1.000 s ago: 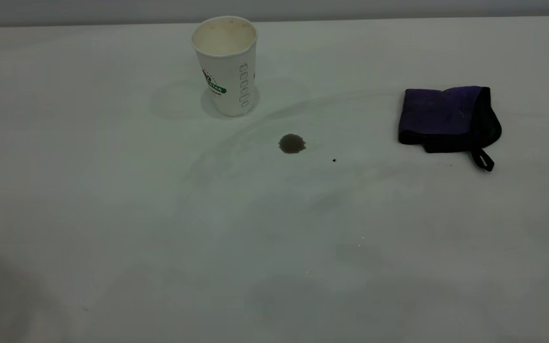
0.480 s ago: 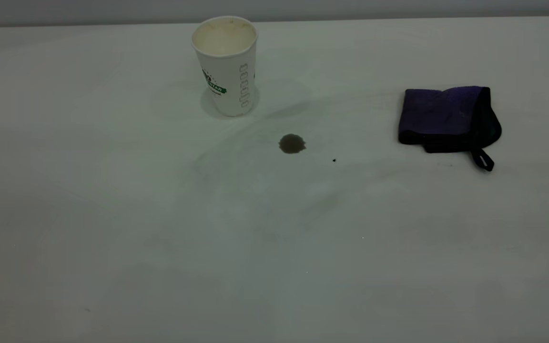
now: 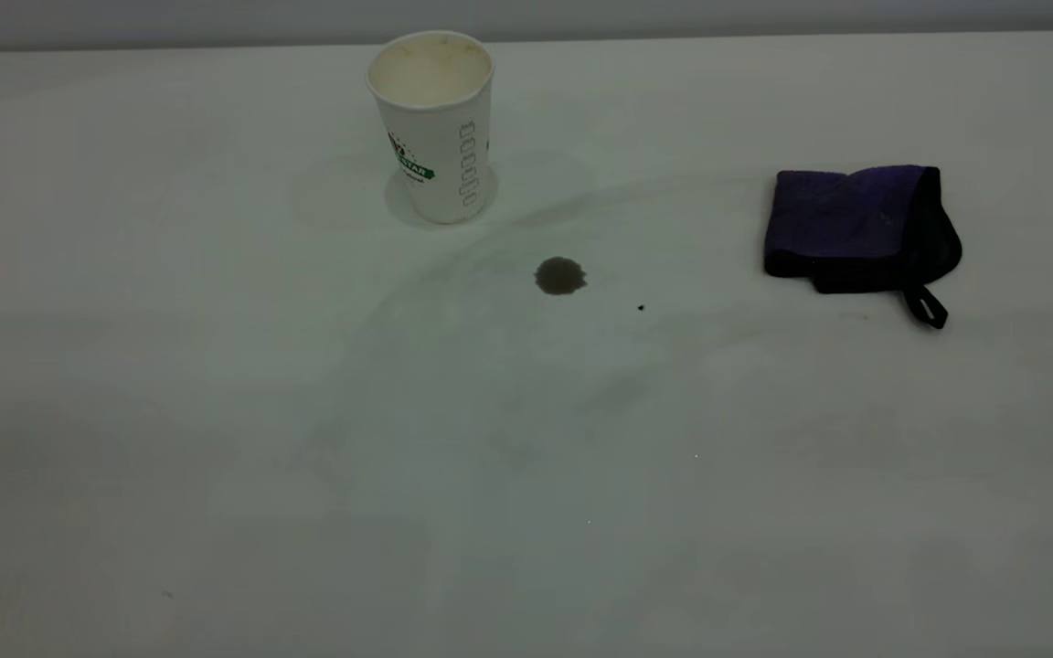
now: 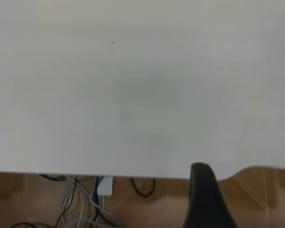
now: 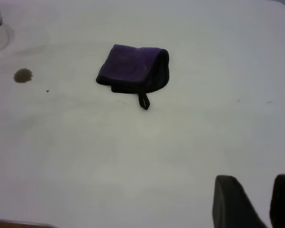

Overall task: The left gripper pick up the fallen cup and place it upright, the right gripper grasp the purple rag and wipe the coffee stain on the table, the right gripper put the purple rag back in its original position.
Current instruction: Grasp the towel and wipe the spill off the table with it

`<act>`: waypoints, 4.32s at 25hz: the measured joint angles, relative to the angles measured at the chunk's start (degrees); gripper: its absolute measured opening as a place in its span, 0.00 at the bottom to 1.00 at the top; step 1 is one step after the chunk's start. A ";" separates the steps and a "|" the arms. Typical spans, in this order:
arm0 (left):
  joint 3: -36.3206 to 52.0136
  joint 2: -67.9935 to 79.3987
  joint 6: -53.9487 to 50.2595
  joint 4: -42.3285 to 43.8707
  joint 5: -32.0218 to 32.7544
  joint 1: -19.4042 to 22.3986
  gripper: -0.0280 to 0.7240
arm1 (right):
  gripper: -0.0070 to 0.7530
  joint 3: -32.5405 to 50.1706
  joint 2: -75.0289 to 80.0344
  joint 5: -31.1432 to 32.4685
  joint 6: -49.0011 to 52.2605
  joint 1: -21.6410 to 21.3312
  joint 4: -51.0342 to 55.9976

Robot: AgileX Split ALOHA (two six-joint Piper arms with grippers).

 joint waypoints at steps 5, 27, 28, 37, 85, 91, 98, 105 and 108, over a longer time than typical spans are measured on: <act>0.12 -3.54 -0.14 0.00 -0.07 0.30 0.71 | 0.32 0.00 0.00 0.00 0.00 0.00 0.00; 0.12 -7.64 -0.14 1.25 -0.02 0.30 0.71 | 0.32 0.00 0.00 0.00 0.00 0.00 0.00; 0.12 -7.61 -0.14 1.25 -0.02 0.30 0.71 | 0.32 0.00 0.00 0.00 0.00 0.00 0.00; 0.12 -7.66 -0.14 1.25 -0.02 0.30 0.71 | 0.32 0.00 0.00 0.00 0.00 0.00 0.00; 0.12 -7.74 -0.14 1.25 -0.02 0.30 0.71 | 0.97 -32.03 103.81 -34.61 -14.95 3.35 8.08; 0.12 -7.74 -0.14 1.28 -0.02 0.30 0.71 | 0.96 -42.39 121.07 -36.27 -15.18 5.34 9.43; 0.12 -7.74 -0.14 1.28 -0.02 0.30 0.71 | 0.94 -53.11 134.20 -36.45 -15.18 5.72 11.49; 0.12 -7.74 -0.14 1.28 -0.02 0.30 0.71 | 0.92 -62.64 142.60 -35.69 -15.18 5.72 11.82; 0.12 -7.74 -0.14 1.28 -0.02 0.30 0.71 | 0.88 -65.38 145.22 -35.57 -15.18 5.72 11.89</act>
